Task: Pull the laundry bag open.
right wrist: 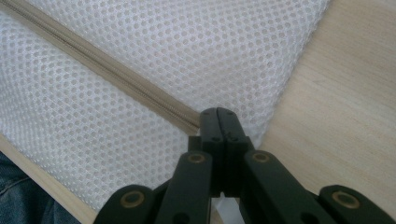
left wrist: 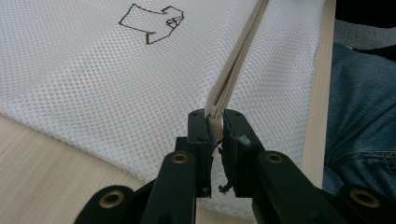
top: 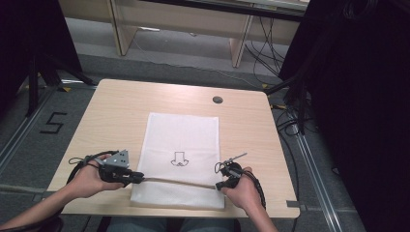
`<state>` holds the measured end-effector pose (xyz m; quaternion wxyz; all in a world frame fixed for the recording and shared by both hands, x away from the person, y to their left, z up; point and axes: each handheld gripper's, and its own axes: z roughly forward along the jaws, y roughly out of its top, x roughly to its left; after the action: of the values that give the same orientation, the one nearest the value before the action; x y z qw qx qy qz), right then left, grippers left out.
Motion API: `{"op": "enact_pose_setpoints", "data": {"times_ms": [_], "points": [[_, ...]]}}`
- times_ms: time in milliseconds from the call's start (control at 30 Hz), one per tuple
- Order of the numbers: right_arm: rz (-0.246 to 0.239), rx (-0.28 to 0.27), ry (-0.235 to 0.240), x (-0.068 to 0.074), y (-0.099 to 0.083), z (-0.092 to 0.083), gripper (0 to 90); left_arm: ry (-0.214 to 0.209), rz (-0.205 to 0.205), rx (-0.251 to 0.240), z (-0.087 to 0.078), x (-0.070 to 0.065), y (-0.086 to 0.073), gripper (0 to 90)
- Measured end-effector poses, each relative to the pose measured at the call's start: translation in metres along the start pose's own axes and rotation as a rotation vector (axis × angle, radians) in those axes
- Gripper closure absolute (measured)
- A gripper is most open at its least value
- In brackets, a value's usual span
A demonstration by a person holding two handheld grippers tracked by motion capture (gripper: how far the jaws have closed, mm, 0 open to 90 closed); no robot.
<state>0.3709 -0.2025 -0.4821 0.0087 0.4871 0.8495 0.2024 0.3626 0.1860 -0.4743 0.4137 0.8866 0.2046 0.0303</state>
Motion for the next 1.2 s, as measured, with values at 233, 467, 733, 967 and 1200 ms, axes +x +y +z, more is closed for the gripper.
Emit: {"op": "enact_pose_setpoints", "data": {"times_ms": [233, 467, 733, 967, 1200], "points": [[-0.002, 0.001, 0.002, 0.000, 0.000, 0.000, 90.0, 0.016, 0.007, 0.013, -0.004, 0.002, -0.002, 81.4], [-0.001, 0.001, 0.001, 0.000, 0.000, 0.000, 90.0, 0.013, -0.007, 0.013, -0.007, 0.004, -0.007, 81.4], [0.001, 0.002, -0.001, 0.000, 0.000, 0.000, 90.0, 0.034, -0.020, 0.018, -0.015, 0.006, -0.013, 81.4], [0.000, 0.002, 0.002, 0.000, 0.000, 0.000, 90.0, 0.021, -0.016, 0.021, -0.017, 0.008, -0.019, 81.4], [-0.002, 0.001, 0.002, 0.000, 0.000, 0.000, 90.0, 0.036, -0.040, 0.030, -0.019, 0.010, -0.026, 81.4]]}}
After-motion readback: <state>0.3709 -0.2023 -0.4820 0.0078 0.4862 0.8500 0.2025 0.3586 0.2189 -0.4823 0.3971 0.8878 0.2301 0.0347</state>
